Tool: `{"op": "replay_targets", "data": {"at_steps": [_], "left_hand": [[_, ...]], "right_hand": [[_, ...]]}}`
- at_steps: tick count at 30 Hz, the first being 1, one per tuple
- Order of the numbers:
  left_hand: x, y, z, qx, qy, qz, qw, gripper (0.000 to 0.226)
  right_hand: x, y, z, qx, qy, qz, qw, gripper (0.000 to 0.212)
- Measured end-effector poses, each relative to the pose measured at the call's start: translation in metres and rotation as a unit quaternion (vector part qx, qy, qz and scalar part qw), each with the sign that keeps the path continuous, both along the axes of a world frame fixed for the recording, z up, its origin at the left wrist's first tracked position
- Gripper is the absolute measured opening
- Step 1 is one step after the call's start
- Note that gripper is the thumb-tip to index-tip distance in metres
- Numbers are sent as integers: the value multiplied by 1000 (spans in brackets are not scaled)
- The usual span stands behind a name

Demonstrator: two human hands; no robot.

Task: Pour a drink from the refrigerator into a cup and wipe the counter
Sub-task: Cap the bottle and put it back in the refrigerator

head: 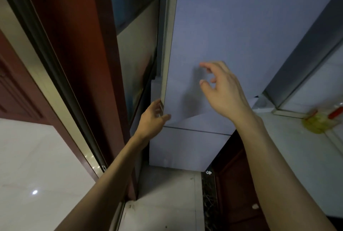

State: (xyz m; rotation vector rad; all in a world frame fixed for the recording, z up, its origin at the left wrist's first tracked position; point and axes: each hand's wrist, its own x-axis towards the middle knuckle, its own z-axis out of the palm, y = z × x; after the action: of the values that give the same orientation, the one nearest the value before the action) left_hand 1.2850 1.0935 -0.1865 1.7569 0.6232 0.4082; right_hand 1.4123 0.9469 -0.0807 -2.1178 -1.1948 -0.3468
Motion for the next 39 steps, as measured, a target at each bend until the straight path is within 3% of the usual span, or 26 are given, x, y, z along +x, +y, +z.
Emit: {"op": "replay_targets", "data": {"at_steps": [12, 20, 27, 33, 39], "left_hand": [[61, 69, 1, -58, -12, 56, 997, 55], [119, 102, 1, -76, -26, 135, 988, 55], [149, 111, 6, -63, -15, 141, 988, 45], [171, 117, 7, -81, -3, 154, 985, 63], [182, 112, 6, -66, 20, 152, 986, 65]], "right_hand": [[79, 69, 1, -88, -157, 69, 981, 62], [137, 112, -1, -66, -215, 93, 970, 61], [179, 143, -14, -57, -228, 118, 965, 56], [202, 156, -18, -33, -224, 124, 966, 51], [205, 151, -18, -31, -211, 139, 967, 51]]}}
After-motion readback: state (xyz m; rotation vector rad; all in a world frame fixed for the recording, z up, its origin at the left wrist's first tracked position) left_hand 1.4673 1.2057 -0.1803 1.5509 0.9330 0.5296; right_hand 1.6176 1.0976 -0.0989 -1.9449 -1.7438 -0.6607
